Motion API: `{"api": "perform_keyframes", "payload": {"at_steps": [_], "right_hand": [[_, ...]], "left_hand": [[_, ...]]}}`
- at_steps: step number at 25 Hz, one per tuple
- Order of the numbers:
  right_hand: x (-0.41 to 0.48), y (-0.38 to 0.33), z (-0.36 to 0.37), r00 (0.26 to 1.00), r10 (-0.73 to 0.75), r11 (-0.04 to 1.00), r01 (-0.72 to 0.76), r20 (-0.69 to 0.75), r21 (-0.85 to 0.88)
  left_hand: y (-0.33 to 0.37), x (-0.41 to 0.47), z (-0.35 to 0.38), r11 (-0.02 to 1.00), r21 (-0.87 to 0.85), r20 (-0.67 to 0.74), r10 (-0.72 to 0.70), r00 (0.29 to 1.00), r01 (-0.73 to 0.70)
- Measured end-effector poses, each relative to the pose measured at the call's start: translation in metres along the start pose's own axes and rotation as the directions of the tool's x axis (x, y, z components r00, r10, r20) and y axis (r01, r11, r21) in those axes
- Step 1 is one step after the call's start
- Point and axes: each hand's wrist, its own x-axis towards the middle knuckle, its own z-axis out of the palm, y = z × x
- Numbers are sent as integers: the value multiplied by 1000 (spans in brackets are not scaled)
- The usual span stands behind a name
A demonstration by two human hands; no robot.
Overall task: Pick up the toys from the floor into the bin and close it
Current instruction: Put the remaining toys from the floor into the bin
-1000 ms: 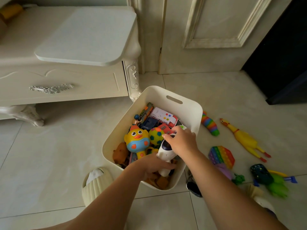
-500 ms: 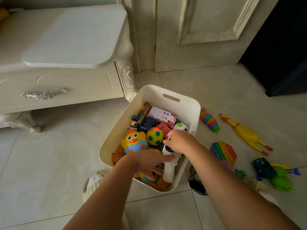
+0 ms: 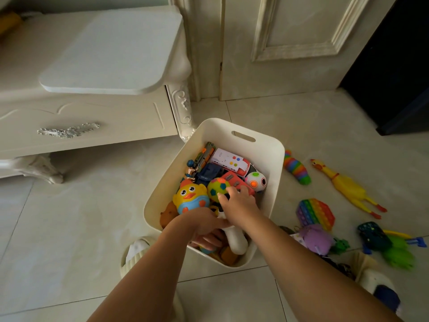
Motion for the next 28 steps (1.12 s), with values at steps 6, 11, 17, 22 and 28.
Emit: {"api": "perform_keyframes", "payload": {"at_steps": [6,11,17,22,28], "right_hand": [[-17,17,-27,995,65,871,-95,79,483],[-30,15,-55,962,28,789,146,-272,597],[-12,30,-69,835,133,662,326,-535,675],[13,33,-53,901,108,763,196,-421,616],[17,31,-37,916,62,804,189,-396,563]], "left_hand": [[-3,-1,5,981,-157,-36,110,993,-115],[27,-20,-9,925,-253,-85,271,959,-284],[56,41,-11,377,-890,-121,347,930,-257],[90,68,22,567,-750,-290,180,940,-340],[86,78,22,825,564,-471,368,802,-47]]}}
